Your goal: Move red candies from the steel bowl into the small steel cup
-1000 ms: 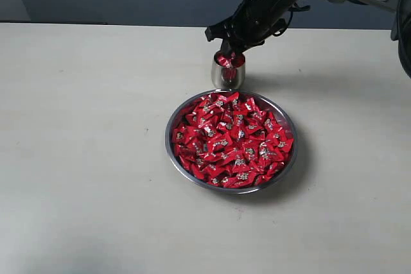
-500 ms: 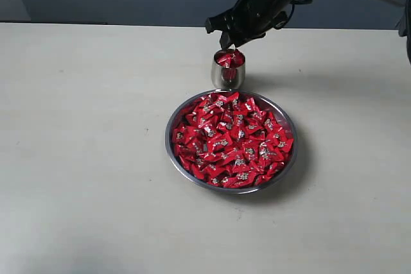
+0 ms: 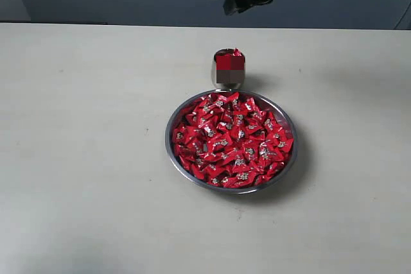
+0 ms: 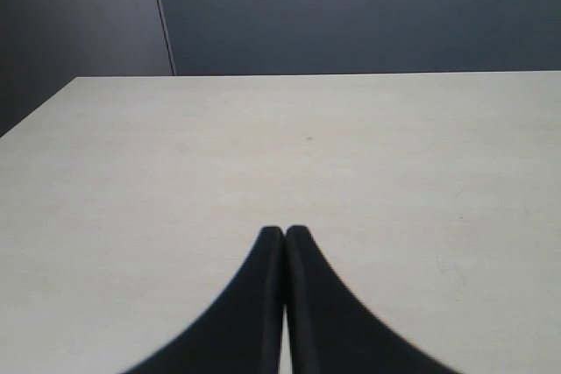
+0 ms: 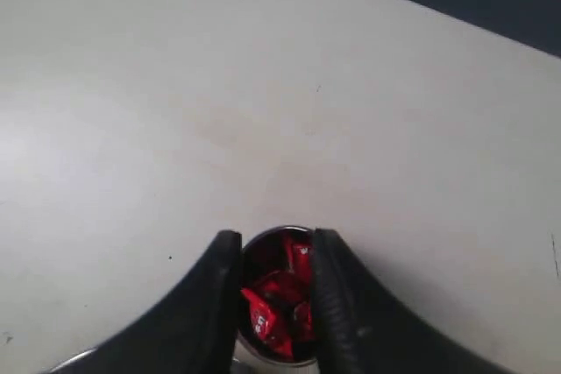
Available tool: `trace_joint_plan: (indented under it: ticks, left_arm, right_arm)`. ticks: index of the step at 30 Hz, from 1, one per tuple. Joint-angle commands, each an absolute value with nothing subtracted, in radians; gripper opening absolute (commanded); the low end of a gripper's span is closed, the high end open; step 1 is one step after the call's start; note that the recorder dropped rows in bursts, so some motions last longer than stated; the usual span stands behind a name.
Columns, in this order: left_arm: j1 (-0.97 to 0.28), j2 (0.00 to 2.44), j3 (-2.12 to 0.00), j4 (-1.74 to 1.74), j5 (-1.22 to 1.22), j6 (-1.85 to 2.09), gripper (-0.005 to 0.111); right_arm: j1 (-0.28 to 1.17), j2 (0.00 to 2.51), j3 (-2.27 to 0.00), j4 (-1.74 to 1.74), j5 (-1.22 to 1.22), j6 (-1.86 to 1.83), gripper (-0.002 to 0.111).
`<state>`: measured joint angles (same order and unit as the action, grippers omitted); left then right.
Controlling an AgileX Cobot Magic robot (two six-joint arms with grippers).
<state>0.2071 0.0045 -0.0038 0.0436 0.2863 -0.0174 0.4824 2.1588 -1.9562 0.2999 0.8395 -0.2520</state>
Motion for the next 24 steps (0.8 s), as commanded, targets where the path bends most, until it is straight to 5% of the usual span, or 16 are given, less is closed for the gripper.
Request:
trace_joint_plan:
  ticks: [1,3,11,24]
  left_arm:
    - [0.208,0.000,0.000,0.045,0.284,-0.020,0.000]
    - [0.208,0.000,0.000,0.045,0.284,-0.020,0.000]
    - [0.208,0.000,0.000,0.045,0.284,-0.020,0.000]
    - [0.208,0.000,0.000,0.045,0.284,-0.020,0.000]
  right_arm:
    - [0.479,2.145,-1.960,0.292,0.876,-0.251,0.009]
    - [0.479,2.145,-1.960,0.292,0.895,-0.251,-0.001]
    - [0.479,2.088,-1.893,0.292,0.765,-0.206,-0.001]
    - [0.479,1.689,-1.206,0.280,0.136,-0.199,-0.001]
